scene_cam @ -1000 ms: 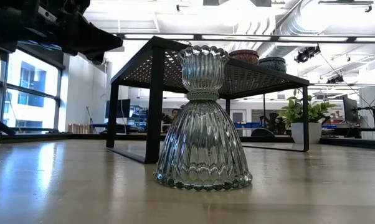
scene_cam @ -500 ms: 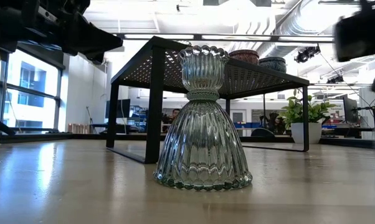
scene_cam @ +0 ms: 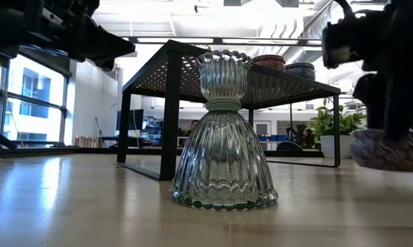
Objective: Pick & Place candle stick holders
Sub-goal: Put the red scented candle on the shelf
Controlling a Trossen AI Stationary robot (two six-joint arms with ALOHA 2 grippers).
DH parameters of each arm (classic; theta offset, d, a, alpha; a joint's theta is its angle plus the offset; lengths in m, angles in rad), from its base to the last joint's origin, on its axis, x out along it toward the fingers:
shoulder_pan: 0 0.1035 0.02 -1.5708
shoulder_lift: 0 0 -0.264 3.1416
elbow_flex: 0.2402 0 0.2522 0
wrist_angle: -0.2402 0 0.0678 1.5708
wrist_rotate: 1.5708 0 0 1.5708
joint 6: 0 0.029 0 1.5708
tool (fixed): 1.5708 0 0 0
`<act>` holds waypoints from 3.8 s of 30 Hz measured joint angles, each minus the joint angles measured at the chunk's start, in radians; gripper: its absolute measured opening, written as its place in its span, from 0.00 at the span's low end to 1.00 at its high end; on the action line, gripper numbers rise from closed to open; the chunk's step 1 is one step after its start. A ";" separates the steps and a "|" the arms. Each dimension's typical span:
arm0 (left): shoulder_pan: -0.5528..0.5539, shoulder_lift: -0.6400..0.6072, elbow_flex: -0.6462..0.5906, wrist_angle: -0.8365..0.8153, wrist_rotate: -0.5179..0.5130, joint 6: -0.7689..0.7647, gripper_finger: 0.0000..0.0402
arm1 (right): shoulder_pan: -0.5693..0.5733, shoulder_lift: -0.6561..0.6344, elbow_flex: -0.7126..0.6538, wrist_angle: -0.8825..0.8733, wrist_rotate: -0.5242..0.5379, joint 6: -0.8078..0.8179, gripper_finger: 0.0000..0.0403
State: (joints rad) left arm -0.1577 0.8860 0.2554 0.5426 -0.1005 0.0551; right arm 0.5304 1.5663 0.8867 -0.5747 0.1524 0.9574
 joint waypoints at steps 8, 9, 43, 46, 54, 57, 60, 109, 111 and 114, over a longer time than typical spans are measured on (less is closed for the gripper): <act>0.000 0.000 0.000 0.000 0.001 0.000 0.03 | -0.027 -0.042 0.001 0.001 0.035 -0.024 0.77; 0.000 0.000 0.000 0.000 0.000 0.000 0.03 | -0.028 -0.041 0.000 0.001 0.036 -0.022 0.77; 0.000 0.000 0.000 -0.002 0.008 0.000 0.03 | -0.032 -0.033 0.093 0.051 -0.041 -0.045 0.76; 0.000 0.000 0.000 -0.002 0.008 0.000 0.03 | -0.032 -0.033 0.181 0.021 -0.049 -0.088 0.76; 0.000 0.000 0.000 -0.002 0.007 0.001 0.03 | -0.072 -0.033 0.475 -0.147 0.035 -0.265 0.76; 0.000 0.000 0.000 -0.002 0.007 0.002 0.03 | -0.127 -0.005 0.577 -0.221 0.054 -0.359 0.76; 0.000 0.000 0.000 -0.002 0.007 0.002 0.03 | -0.194 0.053 0.660 -0.273 0.025 -0.459 0.76; 0.000 0.000 0.000 -0.021 0.013 0.003 0.03 | -0.394 0.235 0.798 -0.393 -0.057 -0.731 0.85; 0.000 0.000 0.000 -0.021 0.013 0.003 0.03 | -0.394 0.235 0.798 -0.393 -0.048 -0.731 0.85; 0.000 0.000 0.000 -0.021 0.013 0.003 0.03 | -0.394 0.235 0.798 -0.393 -0.029 -0.749 0.85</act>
State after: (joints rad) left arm -0.1574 0.8860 0.2554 0.5217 -0.0871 0.0583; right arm 0.1368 1.8011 1.6848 -0.9672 0.1237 0.2085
